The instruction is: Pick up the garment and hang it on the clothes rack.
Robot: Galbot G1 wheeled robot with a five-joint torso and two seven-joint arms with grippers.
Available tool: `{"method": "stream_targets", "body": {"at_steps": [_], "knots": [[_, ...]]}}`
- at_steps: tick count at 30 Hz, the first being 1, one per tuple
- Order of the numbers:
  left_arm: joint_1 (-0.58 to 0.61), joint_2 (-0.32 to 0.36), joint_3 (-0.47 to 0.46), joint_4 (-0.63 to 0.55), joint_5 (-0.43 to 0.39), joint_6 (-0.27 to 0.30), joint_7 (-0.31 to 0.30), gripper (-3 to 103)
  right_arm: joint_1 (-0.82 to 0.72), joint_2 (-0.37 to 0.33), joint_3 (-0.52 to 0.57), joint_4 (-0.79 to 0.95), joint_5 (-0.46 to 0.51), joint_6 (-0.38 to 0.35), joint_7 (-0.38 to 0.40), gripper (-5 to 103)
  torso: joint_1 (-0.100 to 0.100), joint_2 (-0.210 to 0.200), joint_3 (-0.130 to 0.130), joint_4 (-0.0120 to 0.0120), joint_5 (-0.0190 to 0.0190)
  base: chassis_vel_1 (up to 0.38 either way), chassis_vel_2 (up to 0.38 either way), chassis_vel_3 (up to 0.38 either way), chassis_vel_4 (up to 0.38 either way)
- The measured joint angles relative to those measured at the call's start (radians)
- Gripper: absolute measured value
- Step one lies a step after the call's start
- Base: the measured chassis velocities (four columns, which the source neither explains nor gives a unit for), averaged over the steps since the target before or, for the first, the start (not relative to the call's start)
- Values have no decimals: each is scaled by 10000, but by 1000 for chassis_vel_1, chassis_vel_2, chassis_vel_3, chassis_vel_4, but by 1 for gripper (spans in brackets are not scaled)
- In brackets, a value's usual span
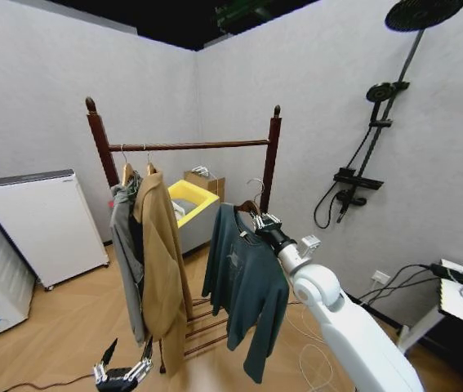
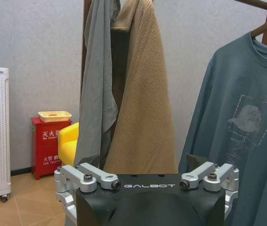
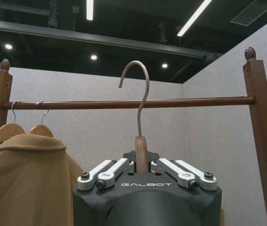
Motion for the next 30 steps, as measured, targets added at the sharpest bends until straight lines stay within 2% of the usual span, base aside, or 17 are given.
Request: {"method": "stream_targets", "body": {"at_steps": [6,11,13,14,16,17,19,26,27,29,30], "knots": [[-1,0,0,-1,0,0,0,100,469,203,-191,-238,168,14,0,9,18,-7,4,4,0,-191,201,179,-183],[-2,1,1,0,0,0,0,100,1559,610,-666,-1152,297,84,-34,9,15,-7,5,-5,4,-83,56,32,-44],[0,0,-1,0,0,0,0,100,2419,1056,-1076,-1756,307,97,-3,9,1,-3,1,0,2,30,-14,-19,5],[0,0,-1,0,0,0,0,100,2419,1056,-1076,-1756,307,97,-3,9,1,-3,1,0,2,60,-28,-37,10],[2,0,0,0,0,0,0,100,3478,1602,-1574,-2508,279,37,188,9,-7,1,-2,1,-3,65,-35,-36,57],[2,0,0,0,0,0,0,100,3478,1602,-1574,-2508,279,37,188,9,-7,1,-2,1,-3,71,-42,-45,71],[2,0,0,0,0,0,0,100,4225,2191,-2003,-3285,-19,-99,533,9,-7,2,-2,5,-2,46,-20,-38,57],[0,0,-1,0,0,0,-1,100,5280,3056,-2483,-4923,-624,-177,1036,9,2,0,1,3,-1,16,1,-5,10],[1,0,0,0,0,0,-1,100,5637,3414,-2631,-5594,-846,-175,1223,9,7,-3,3,1,1,0,0,0,0],[0,0,-1,0,0,0,-1,100,5786,3572,-2690,-5871,-962,-178,1306,9,7,-3,3,2,1,0,0,0,0],[0,0,0,0,0,0,0,100,6012,3864,-2761,-6351,-1208,-201,1405,9,6,-2,2,0,0,0,0,0,0]]}}
